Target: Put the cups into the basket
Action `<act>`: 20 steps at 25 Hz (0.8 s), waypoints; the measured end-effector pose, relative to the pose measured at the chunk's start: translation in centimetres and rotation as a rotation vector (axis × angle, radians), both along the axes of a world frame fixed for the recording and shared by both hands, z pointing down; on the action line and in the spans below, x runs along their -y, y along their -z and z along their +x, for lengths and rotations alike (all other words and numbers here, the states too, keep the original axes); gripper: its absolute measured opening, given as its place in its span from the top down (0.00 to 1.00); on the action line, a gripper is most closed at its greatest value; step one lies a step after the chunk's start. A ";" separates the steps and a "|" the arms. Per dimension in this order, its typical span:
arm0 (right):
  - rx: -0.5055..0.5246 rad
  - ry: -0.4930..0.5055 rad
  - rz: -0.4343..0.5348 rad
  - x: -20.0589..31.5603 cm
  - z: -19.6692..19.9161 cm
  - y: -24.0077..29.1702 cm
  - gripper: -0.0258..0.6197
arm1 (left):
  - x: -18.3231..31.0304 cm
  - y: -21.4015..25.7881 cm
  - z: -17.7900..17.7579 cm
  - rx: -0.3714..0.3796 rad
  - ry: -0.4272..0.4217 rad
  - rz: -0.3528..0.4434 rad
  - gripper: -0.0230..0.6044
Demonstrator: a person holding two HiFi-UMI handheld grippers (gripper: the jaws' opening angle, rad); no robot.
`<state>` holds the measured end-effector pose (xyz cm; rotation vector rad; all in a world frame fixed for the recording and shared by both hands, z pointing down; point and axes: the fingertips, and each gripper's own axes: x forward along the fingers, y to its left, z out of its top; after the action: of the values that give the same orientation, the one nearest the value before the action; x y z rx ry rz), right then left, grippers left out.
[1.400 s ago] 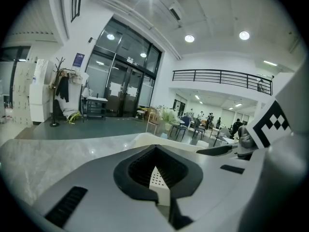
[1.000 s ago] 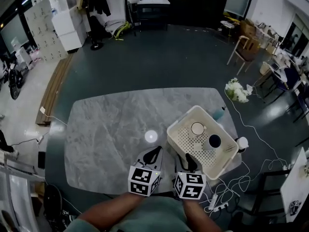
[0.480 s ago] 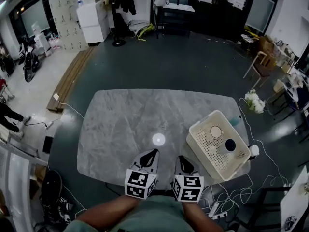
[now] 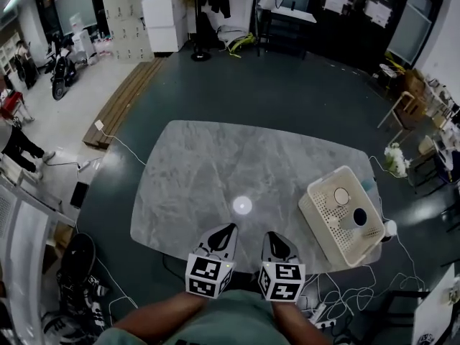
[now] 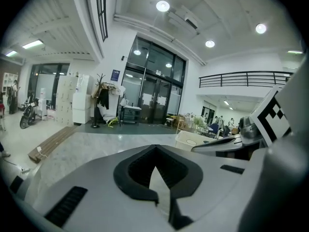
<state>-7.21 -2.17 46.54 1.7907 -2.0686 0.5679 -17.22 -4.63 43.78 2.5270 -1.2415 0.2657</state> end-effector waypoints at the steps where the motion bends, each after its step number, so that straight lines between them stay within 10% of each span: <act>1: -0.003 0.004 -0.001 -0.2 -0.5 -0.1 0.92 | -0.2 -0.2 -0.6 -0.003 0.004 -0.003 0.95; 20: -0.063 0.056 0.064 -2.7 -1.4 2.2 0.93 | -3.0 1.2 -0.8 -0.042 -0.002 0.026 0.95</act>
<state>-8.57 0.51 44.35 1.7563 -2.1087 0.4294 -18.05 -1.58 42.56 2.5428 -1.2345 0.1975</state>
